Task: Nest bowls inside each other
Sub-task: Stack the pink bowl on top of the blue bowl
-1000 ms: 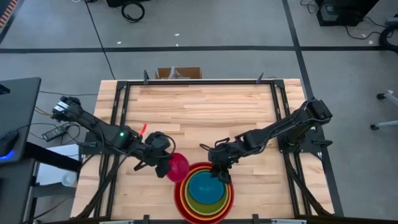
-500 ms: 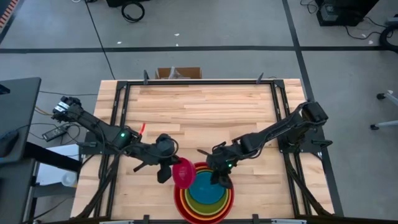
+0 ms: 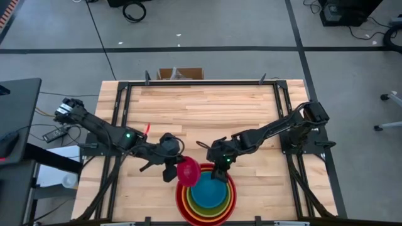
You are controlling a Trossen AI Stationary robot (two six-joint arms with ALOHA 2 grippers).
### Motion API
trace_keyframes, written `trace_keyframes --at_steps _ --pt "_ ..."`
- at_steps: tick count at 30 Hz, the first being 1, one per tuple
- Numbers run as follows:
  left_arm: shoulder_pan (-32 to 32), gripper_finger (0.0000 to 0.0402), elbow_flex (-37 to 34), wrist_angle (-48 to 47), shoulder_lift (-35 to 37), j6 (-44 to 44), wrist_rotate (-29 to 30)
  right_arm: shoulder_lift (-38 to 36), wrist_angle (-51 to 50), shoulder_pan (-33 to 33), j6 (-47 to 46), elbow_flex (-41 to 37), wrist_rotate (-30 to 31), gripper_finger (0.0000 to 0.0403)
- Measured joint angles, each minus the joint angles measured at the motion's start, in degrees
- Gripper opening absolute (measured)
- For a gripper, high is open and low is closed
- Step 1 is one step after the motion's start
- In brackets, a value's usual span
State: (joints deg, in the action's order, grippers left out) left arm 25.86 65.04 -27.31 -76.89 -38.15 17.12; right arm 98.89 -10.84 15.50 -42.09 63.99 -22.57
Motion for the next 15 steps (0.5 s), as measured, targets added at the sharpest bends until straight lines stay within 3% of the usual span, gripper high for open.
trace_keyframes --at_steps 3,6,12,15 --pt "-0.1 0.0011 -0.1 1.4 -2.4 0.1 -0.4 -0.5 0.4 -0.2 -1.0 0.7 -2.1 0.0073" --pt "-0.2 0.0011 -0.1 5.8 -5.5 2.0 -3.4 -3.1 -1.0 -0.6 -3.6 1.9 -0.3 0.0073" --pt "-0.4 0.0011 6.5 0.2 -14.0 3.8 -5.4 -12.4 -15.7 -2.1 -8.3 4.4 18.8 0.0073" --pt "-1.1 0.0011 10.7 -3.9 -18.3 6.8 -5.4 -16.1 -17.6 -3.1 -9.2 4.6 23.5 0.0073"
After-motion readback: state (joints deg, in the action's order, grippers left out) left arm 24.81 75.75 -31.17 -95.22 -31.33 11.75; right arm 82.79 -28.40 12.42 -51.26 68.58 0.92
